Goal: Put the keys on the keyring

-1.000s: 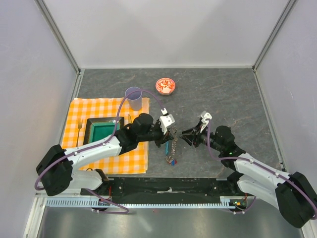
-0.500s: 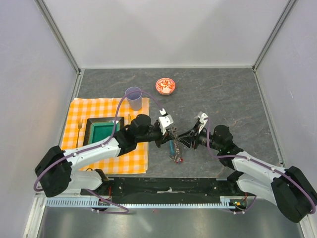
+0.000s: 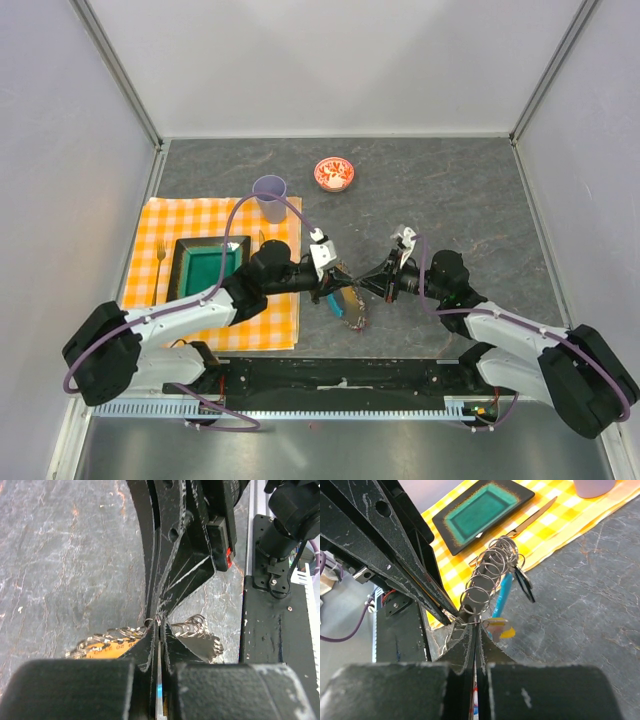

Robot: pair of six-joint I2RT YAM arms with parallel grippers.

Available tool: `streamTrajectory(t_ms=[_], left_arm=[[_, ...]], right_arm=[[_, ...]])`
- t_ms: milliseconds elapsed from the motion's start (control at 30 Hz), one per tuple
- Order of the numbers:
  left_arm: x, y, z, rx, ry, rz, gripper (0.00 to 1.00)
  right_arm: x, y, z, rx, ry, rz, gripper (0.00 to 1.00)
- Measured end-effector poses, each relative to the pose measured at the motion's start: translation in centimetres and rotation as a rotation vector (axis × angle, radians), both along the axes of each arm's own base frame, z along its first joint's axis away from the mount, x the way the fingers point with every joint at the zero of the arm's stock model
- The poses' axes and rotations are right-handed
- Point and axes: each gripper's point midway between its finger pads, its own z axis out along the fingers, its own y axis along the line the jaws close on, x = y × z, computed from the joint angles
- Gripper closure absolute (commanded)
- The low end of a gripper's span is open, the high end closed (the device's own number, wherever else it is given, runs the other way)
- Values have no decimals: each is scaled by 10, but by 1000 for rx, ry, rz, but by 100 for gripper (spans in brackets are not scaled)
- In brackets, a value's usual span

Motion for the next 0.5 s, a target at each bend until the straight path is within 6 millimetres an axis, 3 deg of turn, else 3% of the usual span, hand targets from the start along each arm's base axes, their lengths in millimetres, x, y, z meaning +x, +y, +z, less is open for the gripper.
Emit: streamTrajectory(t_ms=[300,500], left_arm=[[-7,-11,5,-62,-26,-85,98],[-10,-15,-2,-83,-4,-128,98]], right_arm=[[-3,3,-1,13,19,43,100],[-1,9,-5,37,60,66,96]])
